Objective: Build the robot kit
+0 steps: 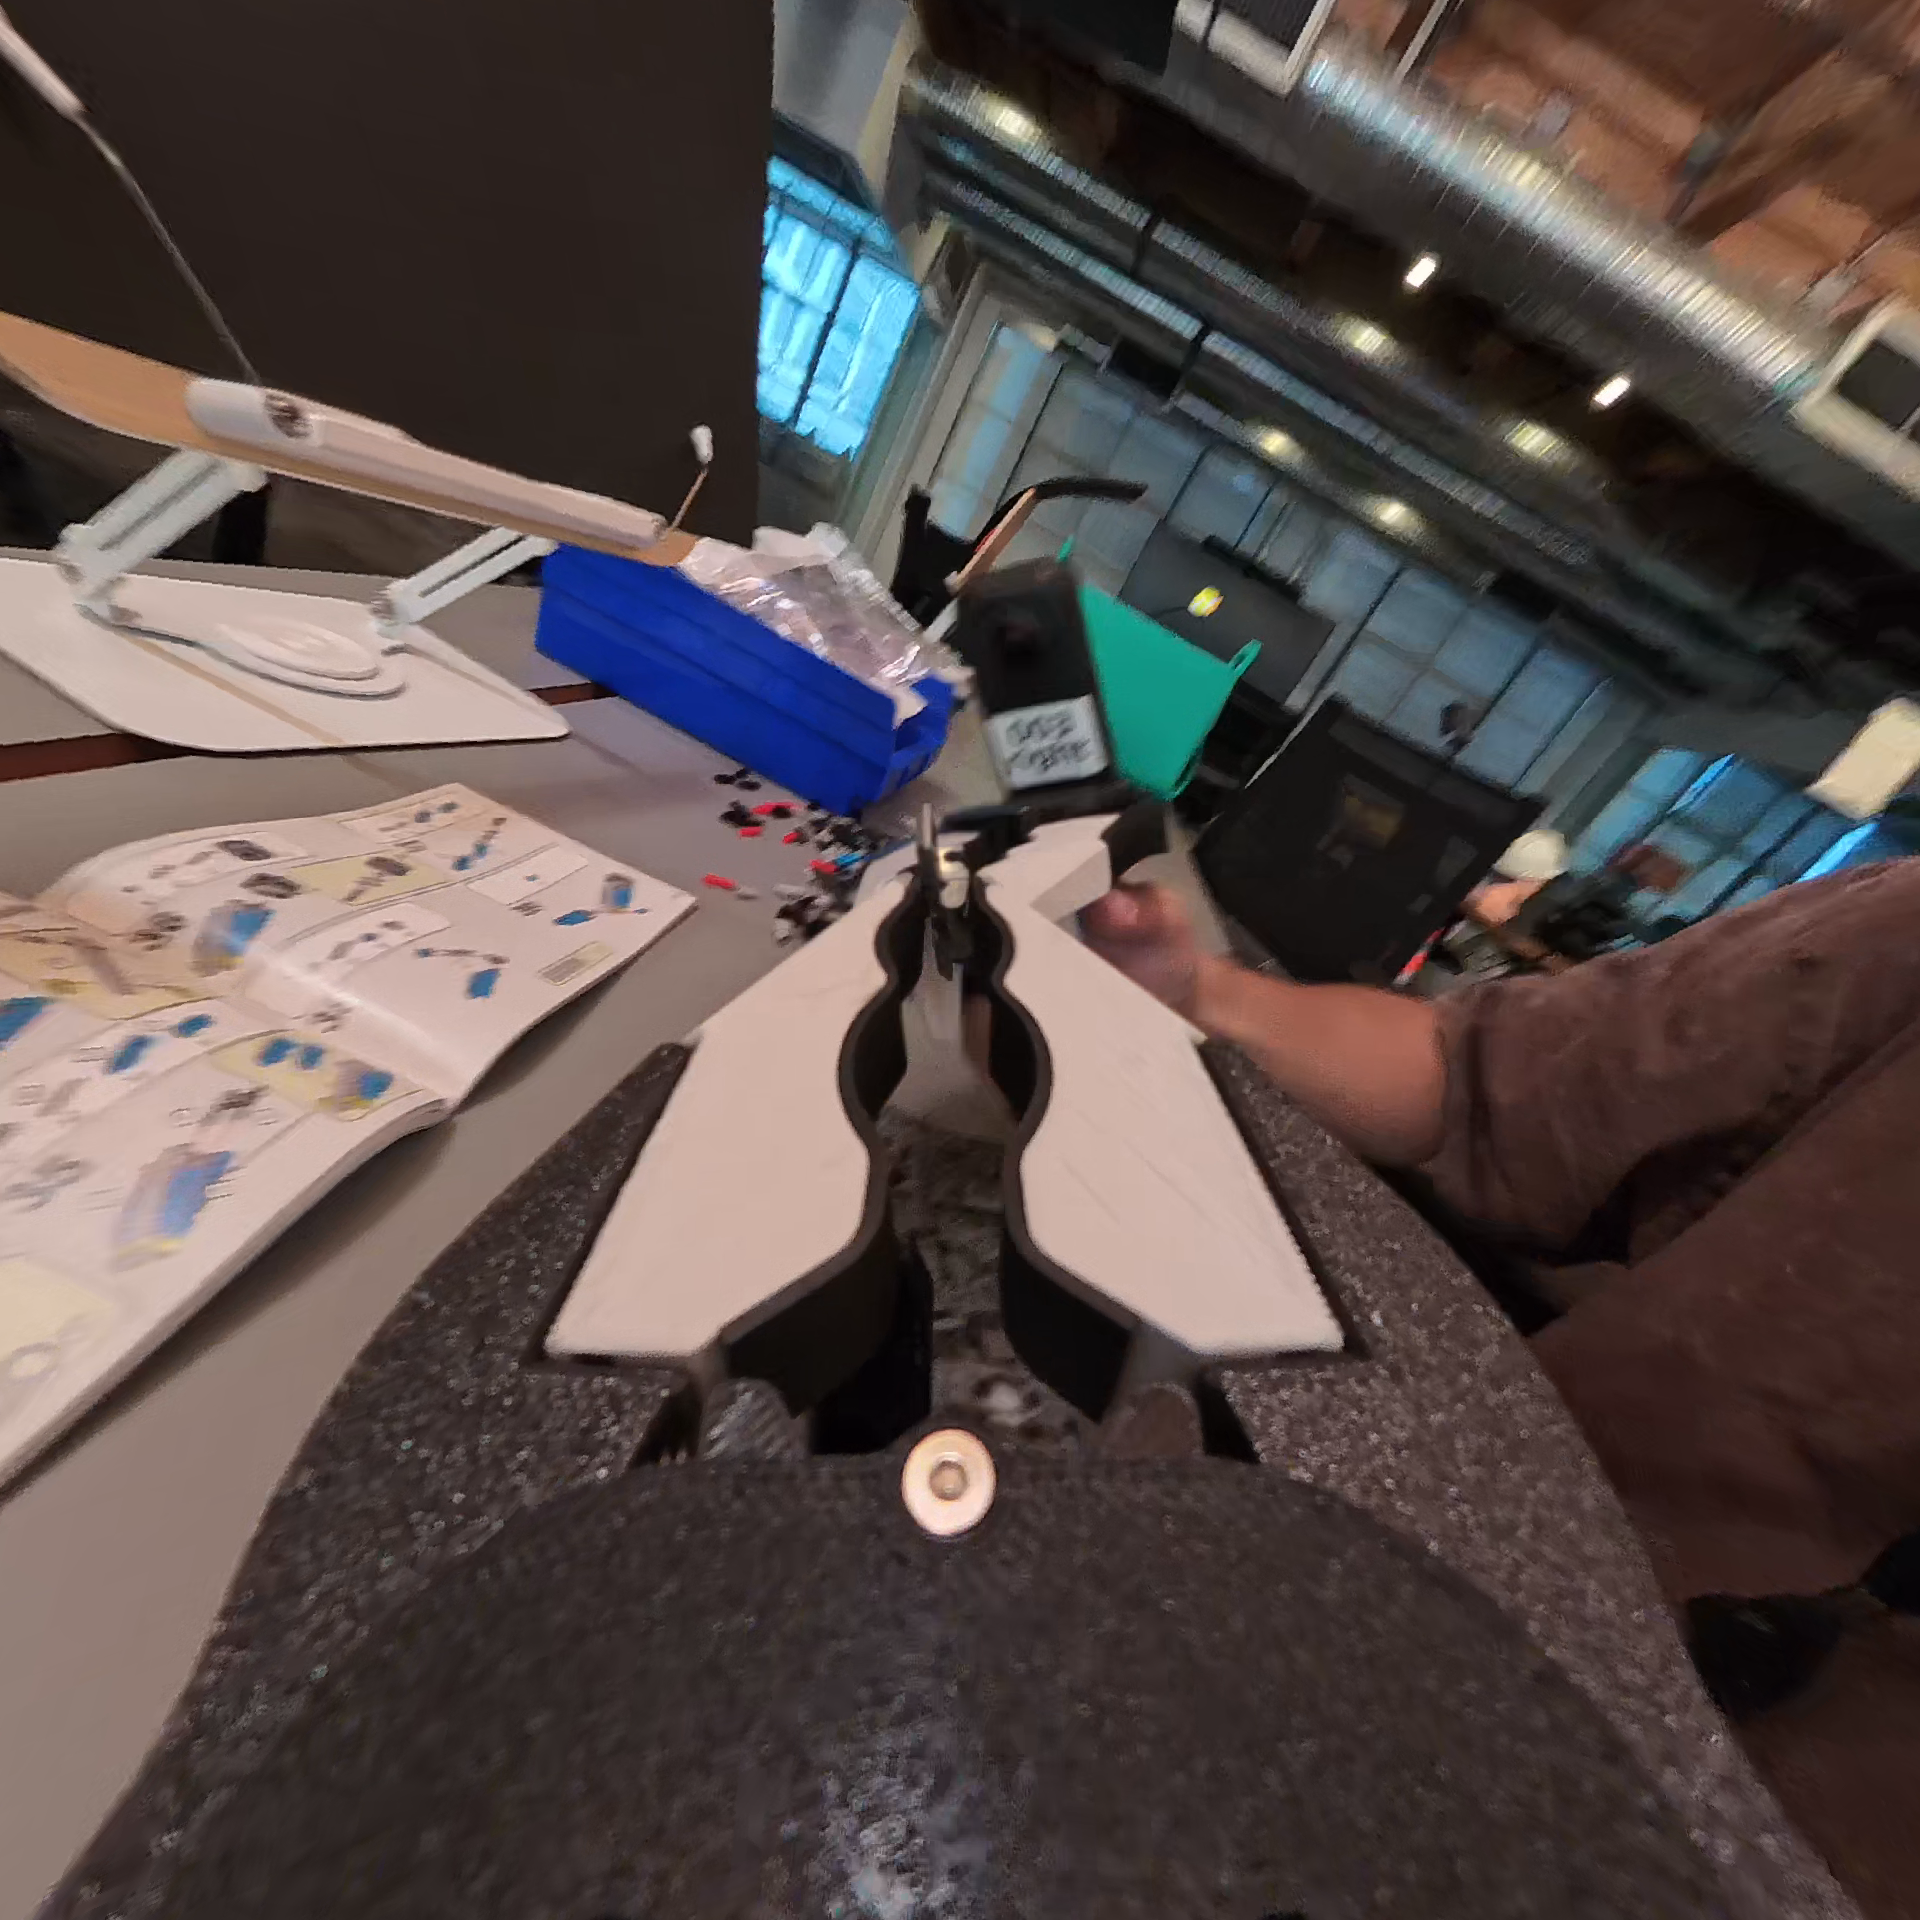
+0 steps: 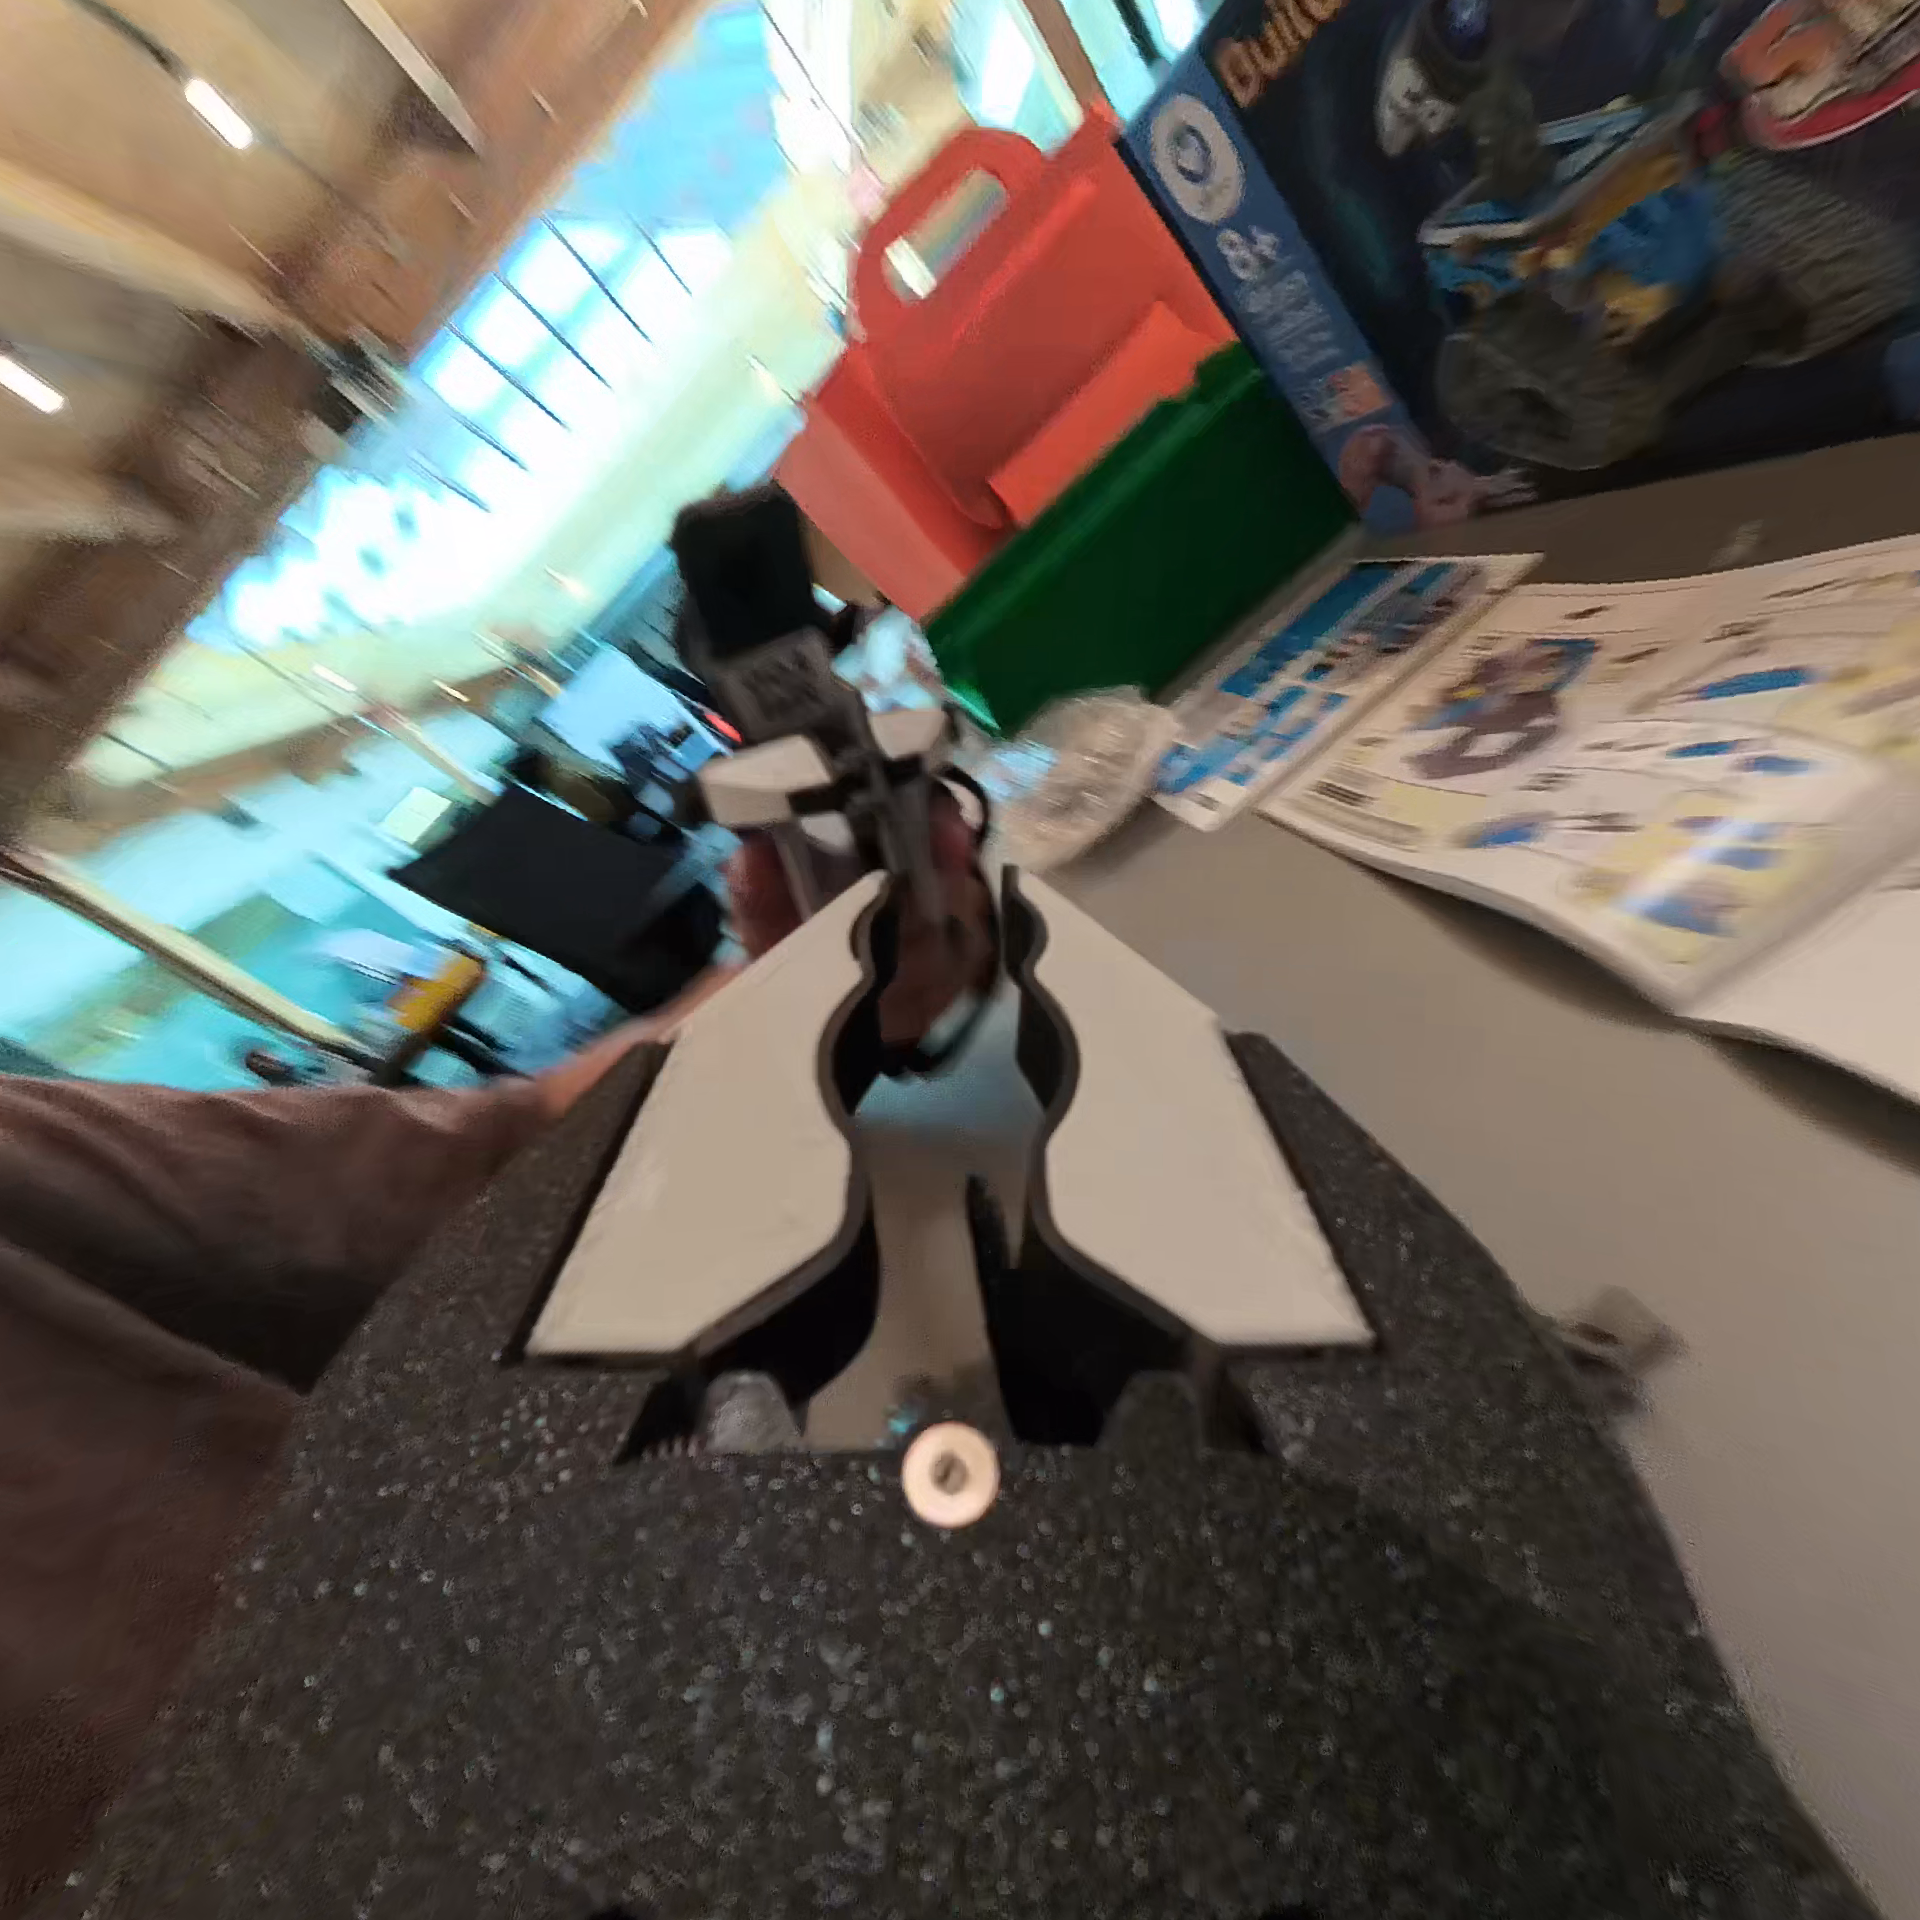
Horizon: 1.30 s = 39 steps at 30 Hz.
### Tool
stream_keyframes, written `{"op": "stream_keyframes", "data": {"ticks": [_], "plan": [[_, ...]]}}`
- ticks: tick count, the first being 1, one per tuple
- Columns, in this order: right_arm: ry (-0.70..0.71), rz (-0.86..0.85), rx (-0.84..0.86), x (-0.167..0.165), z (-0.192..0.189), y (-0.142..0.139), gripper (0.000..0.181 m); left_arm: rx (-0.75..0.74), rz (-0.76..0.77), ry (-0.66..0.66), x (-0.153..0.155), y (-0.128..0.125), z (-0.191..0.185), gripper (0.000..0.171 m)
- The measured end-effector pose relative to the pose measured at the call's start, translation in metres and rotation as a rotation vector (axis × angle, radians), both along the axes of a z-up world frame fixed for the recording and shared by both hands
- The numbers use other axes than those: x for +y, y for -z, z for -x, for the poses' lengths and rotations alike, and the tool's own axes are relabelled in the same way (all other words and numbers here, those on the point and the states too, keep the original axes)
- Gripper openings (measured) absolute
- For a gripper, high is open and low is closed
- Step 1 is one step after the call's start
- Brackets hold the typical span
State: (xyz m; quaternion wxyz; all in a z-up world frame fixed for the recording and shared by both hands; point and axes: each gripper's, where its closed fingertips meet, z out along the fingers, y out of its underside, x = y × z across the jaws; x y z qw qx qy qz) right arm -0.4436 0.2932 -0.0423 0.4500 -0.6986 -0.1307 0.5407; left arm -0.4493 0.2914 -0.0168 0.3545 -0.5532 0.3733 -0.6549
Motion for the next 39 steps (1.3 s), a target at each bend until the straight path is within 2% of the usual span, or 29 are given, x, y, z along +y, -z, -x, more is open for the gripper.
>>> {"op": "stream_keyframes", "data": {"ticks": [3, 5, 7, 12, 15, 24, 35, 39], "plan": [[0.046, -0.076, -0.459, 0.006, -0.016, 0.044, 0.02, 0.168, -0.147, -0.091, 0.014, 0.019, 0.004, 0.008], [-0.037, -0.06, -0.741, -0.004, -0.02, 0.083, 0.023, 0.243, -0.191, -0.135, 0.023, 0.027, 0.006, 0.008], [-0.076, -0.045, -0.854, -0.01, -0.015, 0.105, 0.024, 0.281, -0.198, -0.157, 0.028, 0.031, 0.008, 0.008], [-0.164, -0.041, -0.934, -0.015, 0.001, 0.119, 0.019, 0.296, -0.2, -0.177, 0.035, 0.037, 0.011, 0.008], [-0.211, -0.01, -0.924, -0.019, 0.006, 0.123, 0.02, 0.313, -0.205, -0.194, 0.04, 0.04, 0.014, 0.008], [-0.2, -0.042, -0.959, -0.019, 0.011, 0.125, 0.021, 0.403, -0.192, -0.162, 0.038, 0.064, 0.009, 0.008], [0.063, -0.286, -0.746, -0.001, 0.005, 0.058, 0.02, 0.407, -0.17, -0.116, 0.028, 0.068, 0.004, 0.008], [0.117, -0.312, -0.671, 0.003, 0.008, 0.045, 0.021, 0.376, -0.135, -0.072, 0.019, 0.066, -0.002, 0.008]]}}
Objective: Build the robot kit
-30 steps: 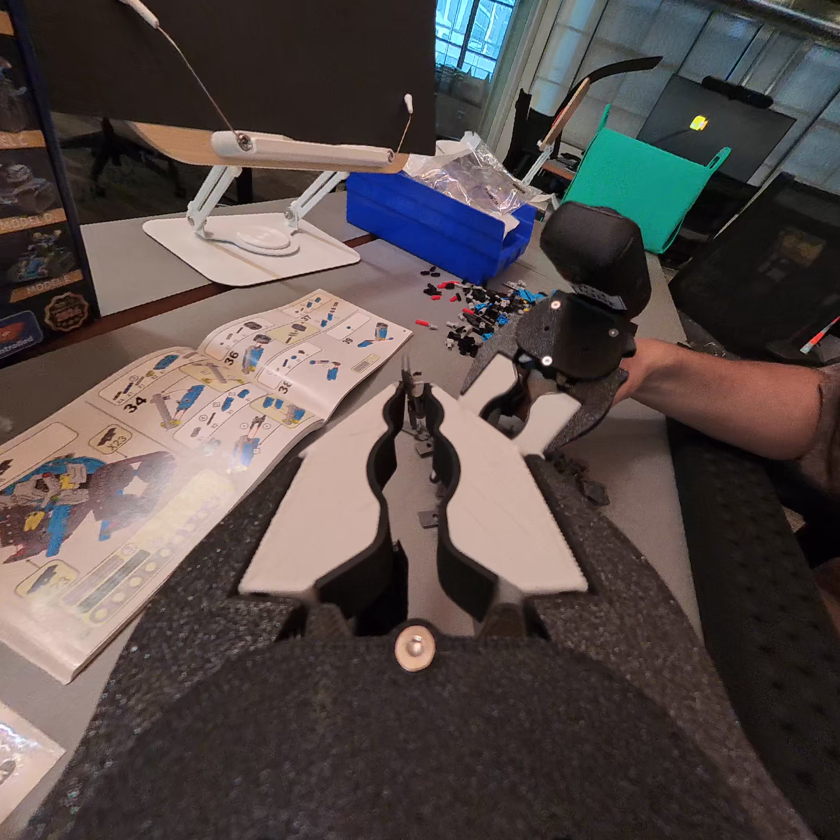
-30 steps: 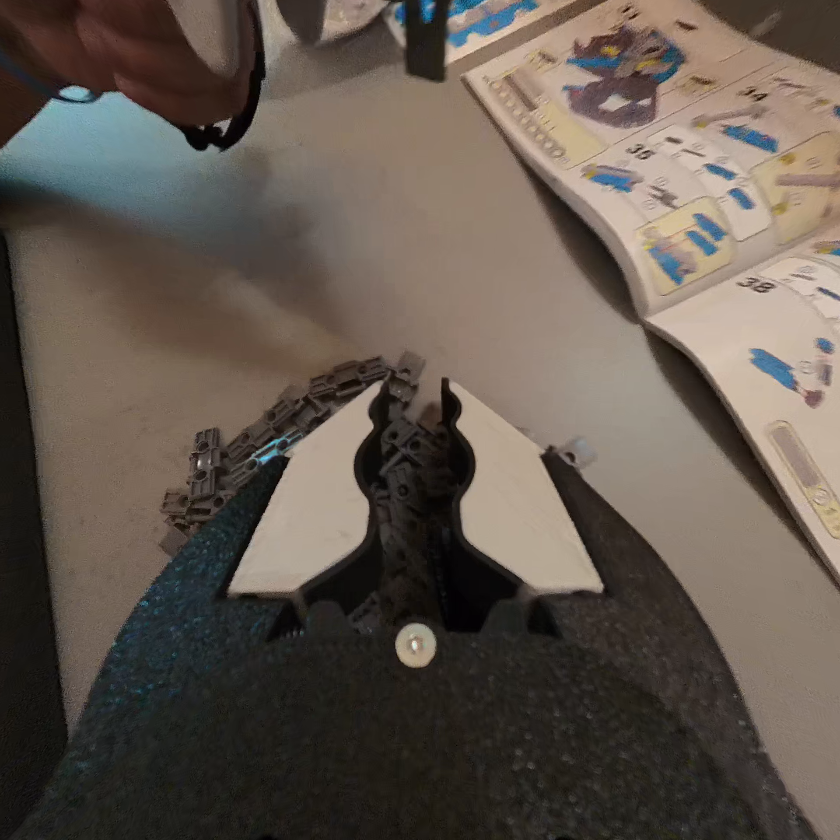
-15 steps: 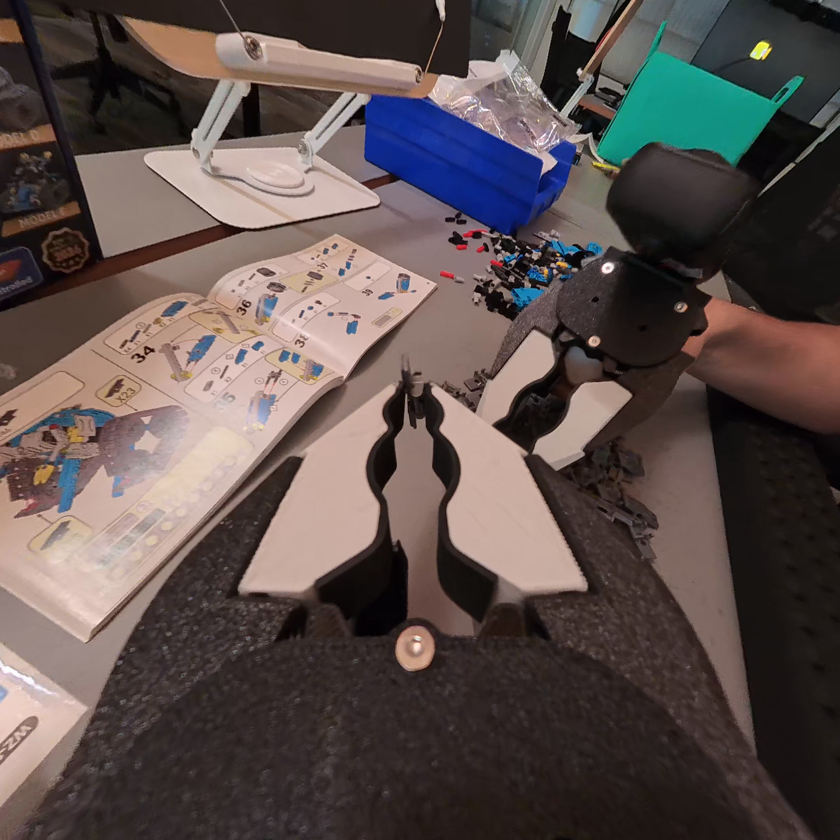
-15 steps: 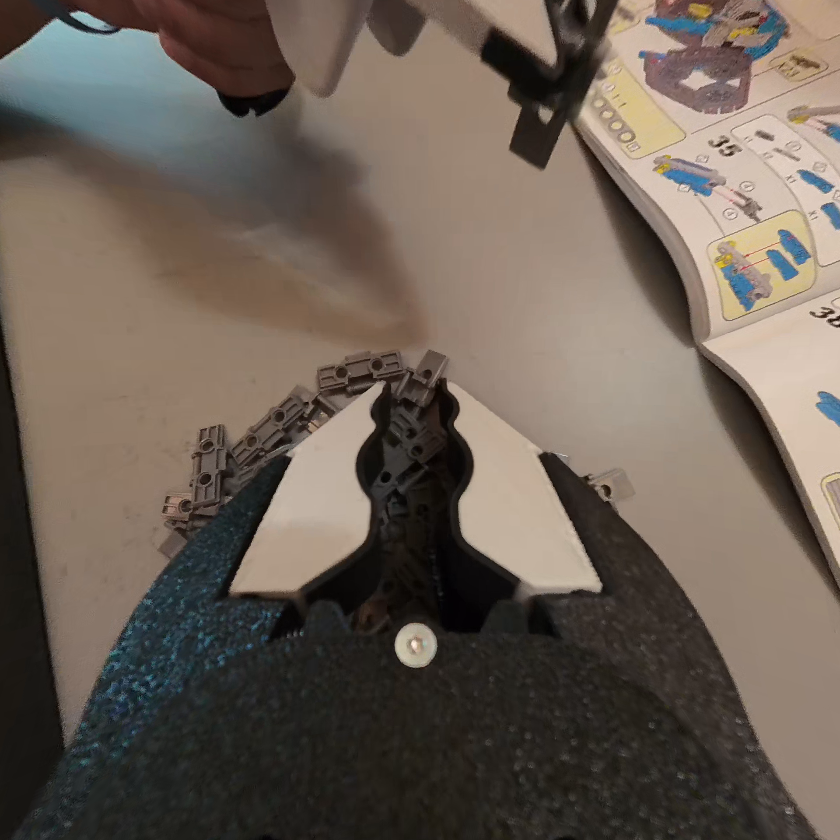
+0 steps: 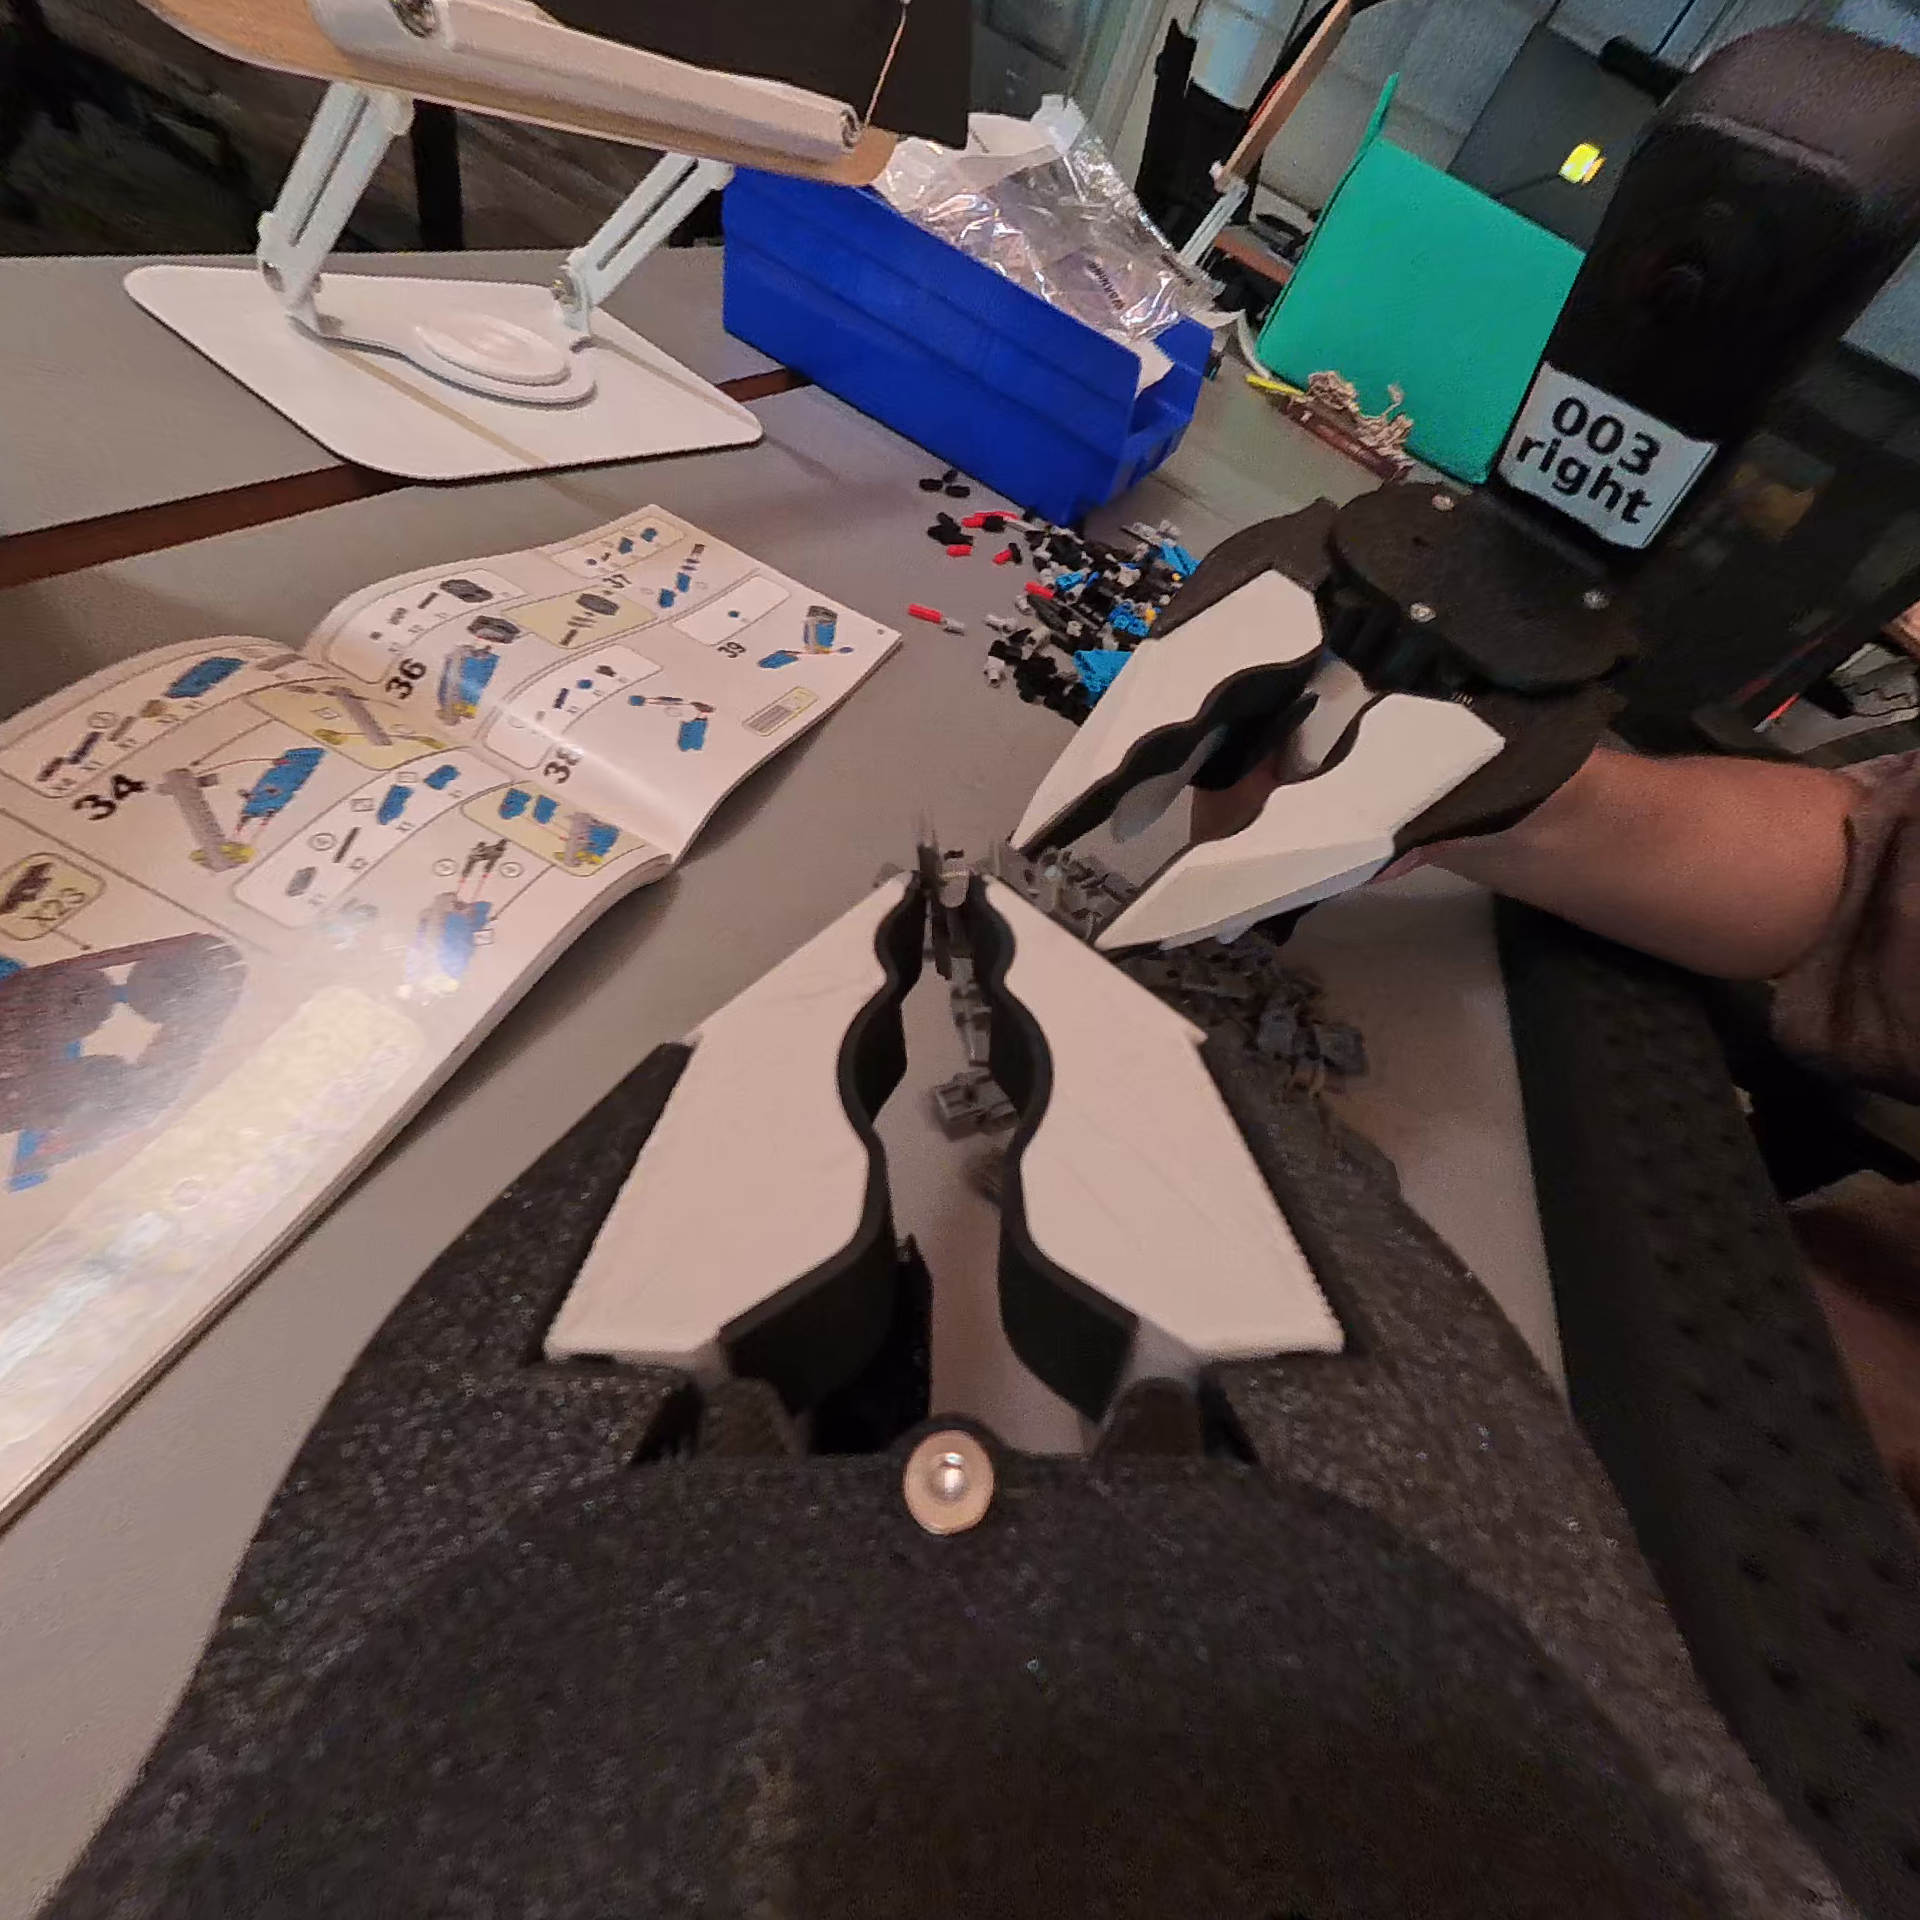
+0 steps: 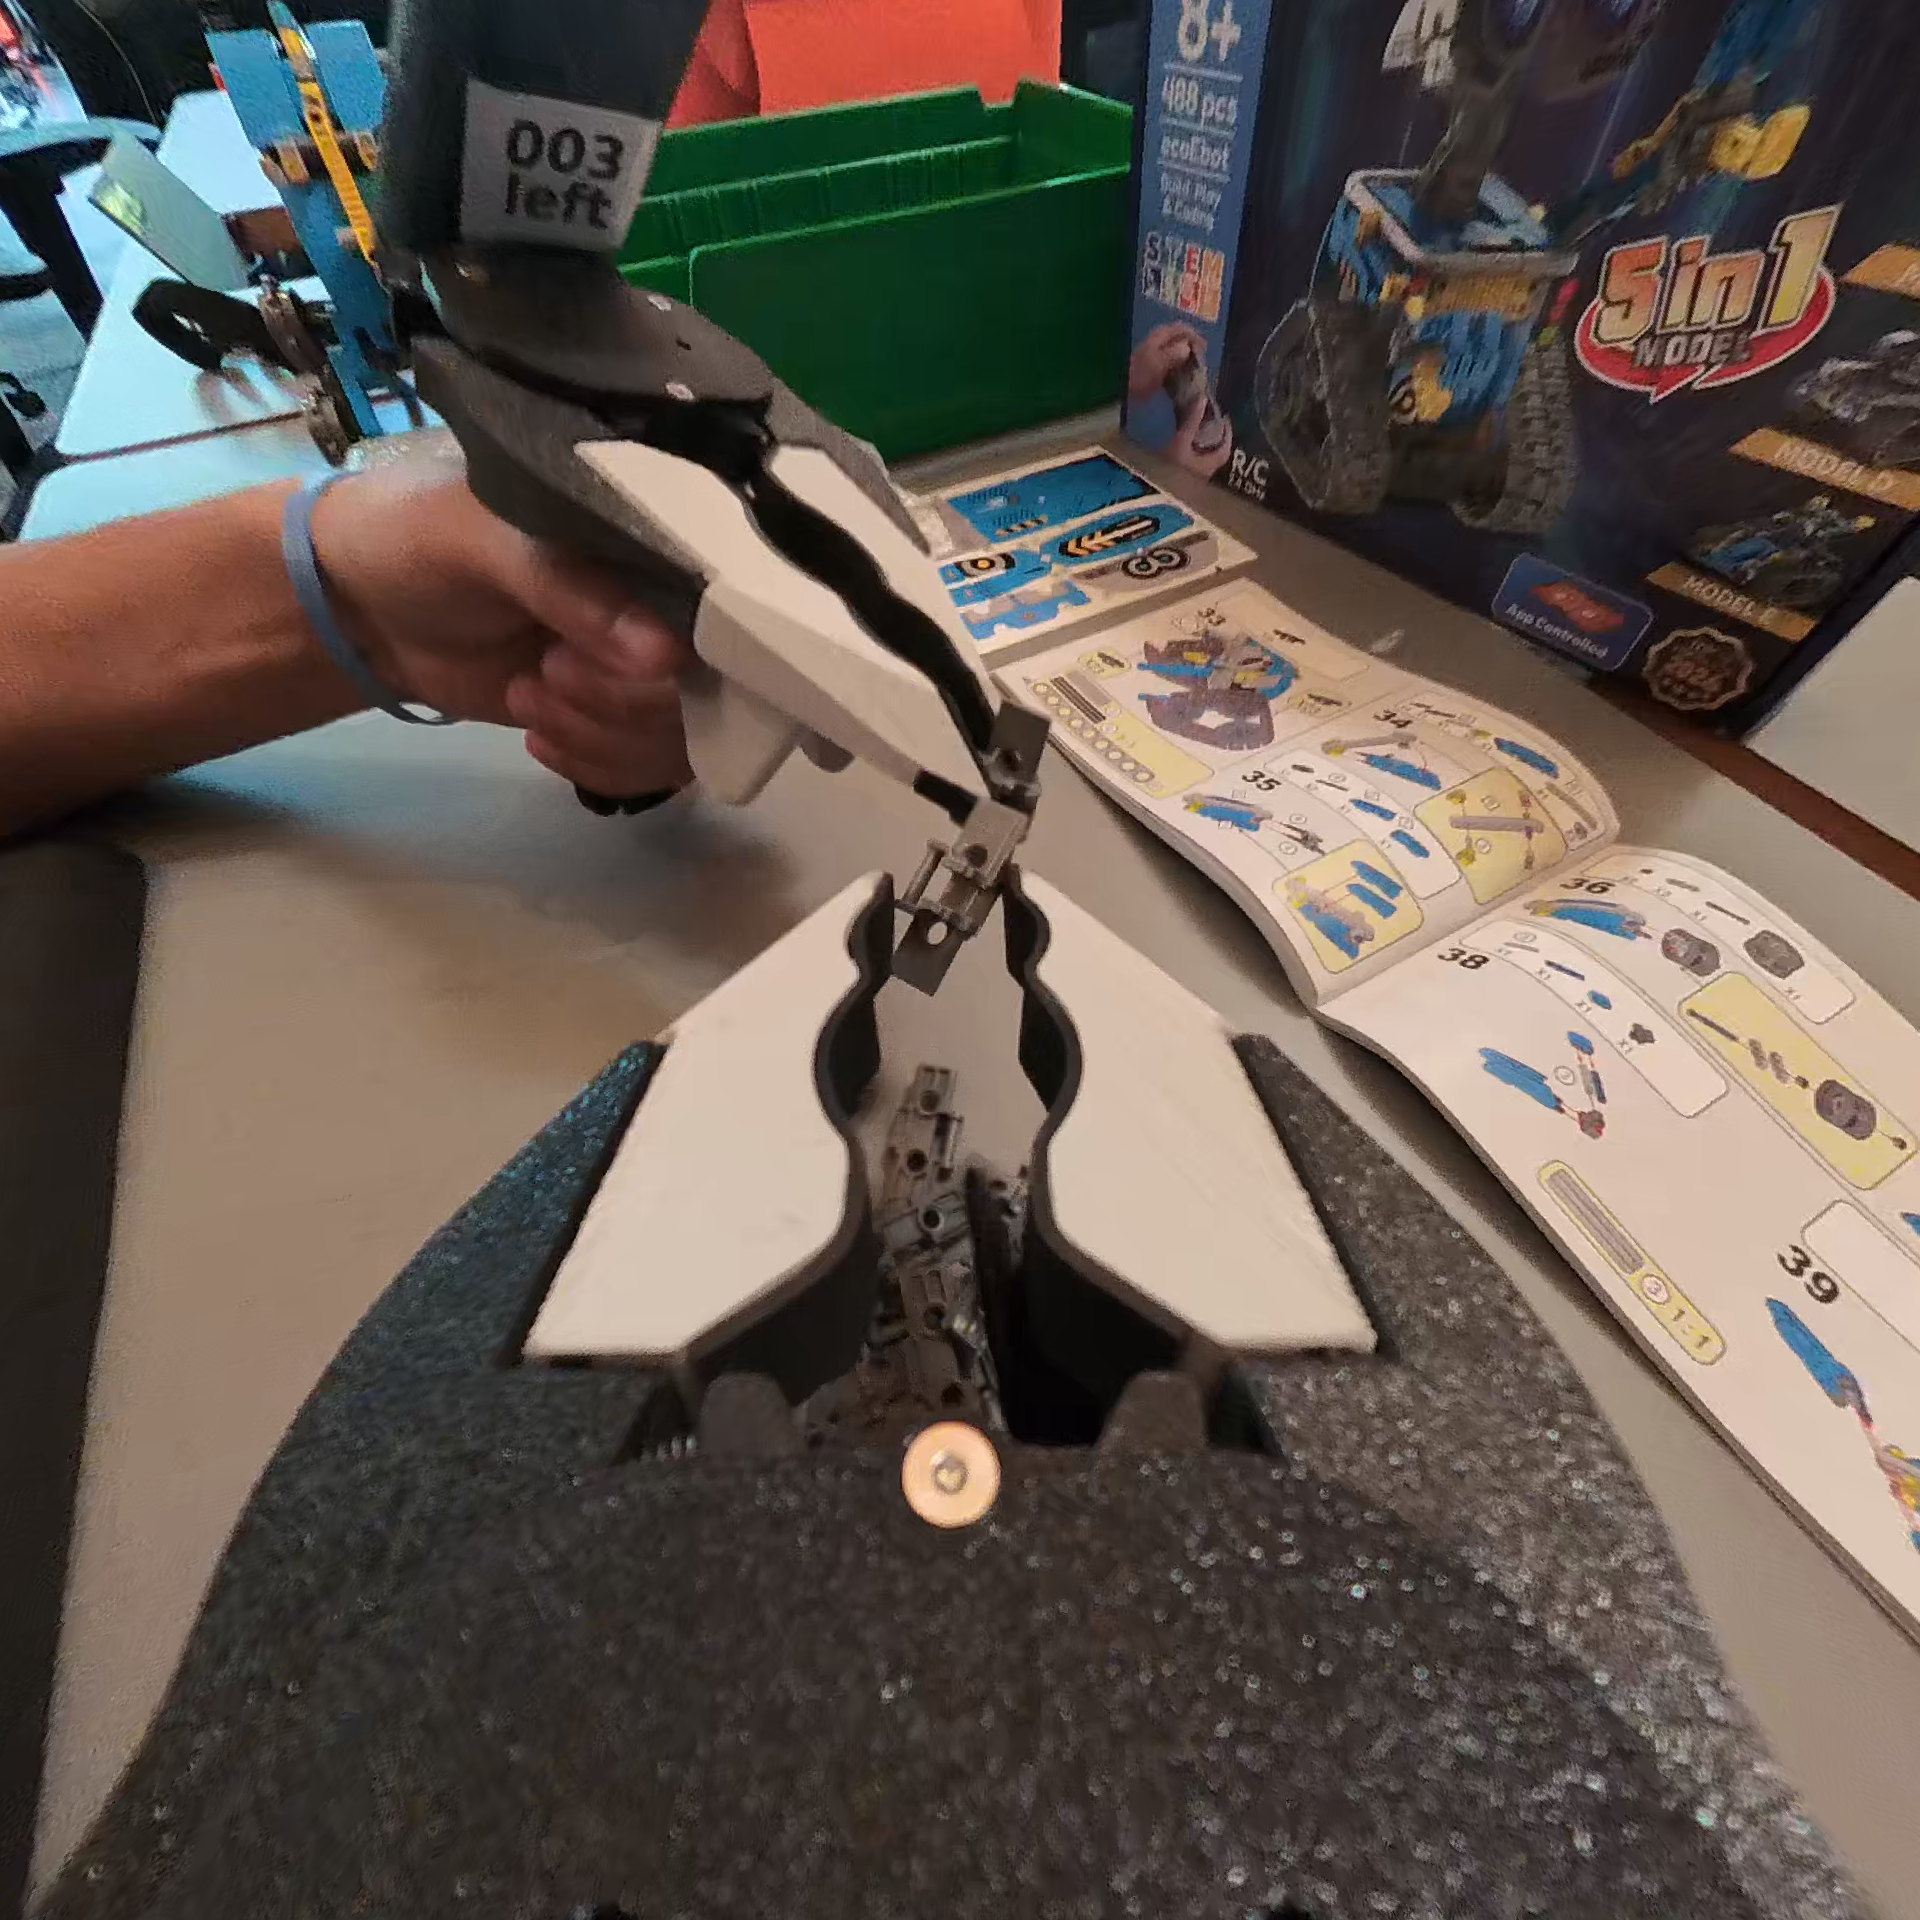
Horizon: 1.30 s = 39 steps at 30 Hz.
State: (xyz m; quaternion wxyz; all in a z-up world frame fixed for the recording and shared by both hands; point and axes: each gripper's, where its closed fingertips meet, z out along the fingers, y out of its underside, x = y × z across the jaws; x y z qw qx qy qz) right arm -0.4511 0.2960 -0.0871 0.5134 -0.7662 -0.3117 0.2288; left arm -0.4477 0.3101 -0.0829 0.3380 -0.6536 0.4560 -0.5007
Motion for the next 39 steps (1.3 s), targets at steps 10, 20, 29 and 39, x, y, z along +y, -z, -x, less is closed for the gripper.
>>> {"op": "stream_keyframes", "data": {"ticks": [10, 20, 29, 39], "plan": [[0.052, -0.056, 0.013, 0.007, -0.008, -0.008, 0.017, 0.007, -0.003, -0.013, 0.005, 0.001, 0.002, 0.008], [0.001, 0.058, 0.249, 0.002, -0.002, -0.021, 0.016, -0.038, 0.053, 0.032, -0.006, -0.003, -0.003, 0.008], [0.049, 0.123, 0.422, 0.011, -0.012, -0.028, 0.011, -0.165, 0.21, 0.151, -0.024, -0.021, -0.003, 0.008], [-0.083, 0.134, -0.115, -0.004, -0.019, 0.027, 0.012, -0.029, 0.117, 0.058, -0.006, -0.001, 0.002, 0.007]]}}
